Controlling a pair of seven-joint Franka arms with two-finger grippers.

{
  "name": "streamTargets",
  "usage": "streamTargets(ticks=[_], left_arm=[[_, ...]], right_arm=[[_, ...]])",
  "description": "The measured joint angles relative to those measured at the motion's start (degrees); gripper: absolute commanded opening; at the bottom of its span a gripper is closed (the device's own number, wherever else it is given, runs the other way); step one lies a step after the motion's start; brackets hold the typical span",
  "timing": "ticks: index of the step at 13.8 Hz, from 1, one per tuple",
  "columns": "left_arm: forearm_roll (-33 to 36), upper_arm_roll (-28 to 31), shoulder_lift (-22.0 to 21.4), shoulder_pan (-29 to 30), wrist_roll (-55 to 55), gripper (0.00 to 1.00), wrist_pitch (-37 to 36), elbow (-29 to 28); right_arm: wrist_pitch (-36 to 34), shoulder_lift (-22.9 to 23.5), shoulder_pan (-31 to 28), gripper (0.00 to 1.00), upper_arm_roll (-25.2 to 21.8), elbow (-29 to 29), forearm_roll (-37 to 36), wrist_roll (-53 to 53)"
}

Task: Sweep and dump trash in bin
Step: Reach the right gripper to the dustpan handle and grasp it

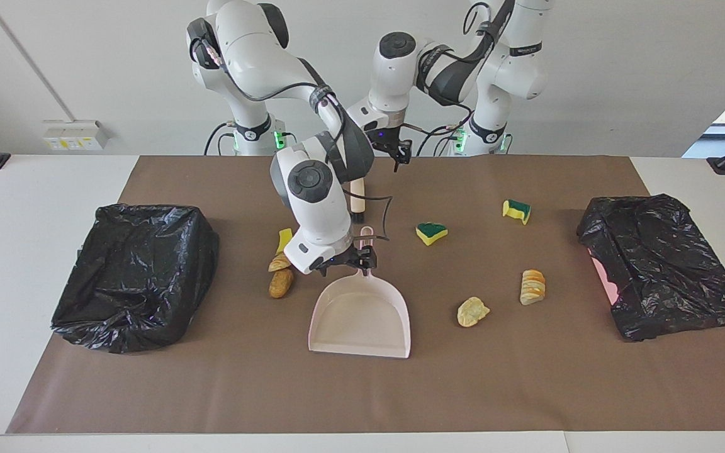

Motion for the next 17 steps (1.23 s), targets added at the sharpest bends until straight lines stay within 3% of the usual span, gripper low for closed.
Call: streamTargets(ticks=[4, 8, 9, 10, 11, 12, 13, 17], left_arm=[[0.00, -0.03, 0.41, -6.28, -5.28, 1.00, 4.58, -4.00], [-0.76, 0.00, 0.40, -7.82, -6.70, 1.00, 4.67, -4.92], [-1.48, 0.02, 0.40, -8.06, -6.85, 1.00, 4.67, -5.04], [-1.89, 0.02, 0.40, -8.37, -6.91, 1.00, 4.67, -5.23], [-2.45, -0.03, 0.39, -8.85, -7.12, 0.93, 4.68, -5.49], [-3.64, -0.03, 0.39, -9.28, -7.44, 0.93, 4.68, -5.68], [-4.73, 0.00, 0.44, -9.63, -7.62, 0.91, 4.68, -6.01], [-5.63, 0.05, 1.59, -9.86, -8.05, 0.73, 5.18, -6.85]], right_arm=[[0.05, 0.62, 2.70, 1.00, 0.05, -0.77, 0.17, 0.00], [0.86, -0.25, 4.10, 1.00, 0.05, -4.42, 0.19, 0.00], [0.98, -0.75, 4.10, 0.92, 0.05, -5.62, 0.20, 0.00], [1.08, -1.32, 4.07, 0.63, 0.05, -6.69, 0.20, 0.00], [1.11, -1.84, 4.06, 0.41, 0.04, -7.48, 0.21, 0.00], [1.11, -2.17, 4.06, 0.14, 0.04, -7.84, 0.21, 0.00], [1.11, -2.45, 4.06, 0.00, 0.04, -8.08, 0.21, 0.00], [1.10, -2.69, 4.05, 0.00, 0.02, -8.29, 0.30, 4.04]])
